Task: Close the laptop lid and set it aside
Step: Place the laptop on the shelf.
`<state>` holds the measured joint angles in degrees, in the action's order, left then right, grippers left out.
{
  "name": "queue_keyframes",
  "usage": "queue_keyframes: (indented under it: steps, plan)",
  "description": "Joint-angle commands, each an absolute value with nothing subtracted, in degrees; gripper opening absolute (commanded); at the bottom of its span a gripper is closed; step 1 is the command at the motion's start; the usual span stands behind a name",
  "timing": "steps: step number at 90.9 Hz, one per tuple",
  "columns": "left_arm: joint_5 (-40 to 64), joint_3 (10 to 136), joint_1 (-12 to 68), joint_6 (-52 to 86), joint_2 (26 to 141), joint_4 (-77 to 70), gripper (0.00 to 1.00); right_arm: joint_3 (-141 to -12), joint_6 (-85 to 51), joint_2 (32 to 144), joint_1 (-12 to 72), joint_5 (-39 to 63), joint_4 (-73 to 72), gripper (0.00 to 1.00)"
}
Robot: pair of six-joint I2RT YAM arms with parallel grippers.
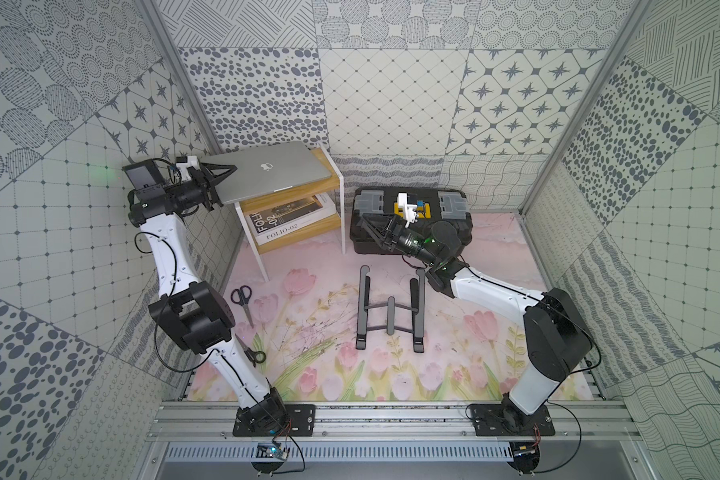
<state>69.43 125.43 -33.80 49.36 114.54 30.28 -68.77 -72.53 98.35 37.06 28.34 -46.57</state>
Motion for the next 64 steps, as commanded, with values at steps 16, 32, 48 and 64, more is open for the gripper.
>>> queue_keyframes:
  steps: [16, 32, 48, 64]
  plan:
    - [60.2, 125.7, -34.2, 36.2, 113.1, 45.6, 0.61, -70.6, -72.4, 98.3, 37.7, 29.2, -49.5, 0.76]
    - [53.7, 132.4, -34.0, 29.3, 114.8, 56.6, 0.59, -70.1, -72.2, 98.0, 37.8, 29.2, -49.6, 0.76]
    - [46.7, 136.5, -32.9, 24.9, 115.3, 62.7, 0.58, -70.5, -71.8, 98.2, 38.0, 29.3, -49.3, 0.76]
    - [42.7, 140.4, -31.0, 23.1, 115.1, 64.5, 0.58, -71.0, -71.8, 98.7, 38.1, 29.3, -49.2, 0.76]
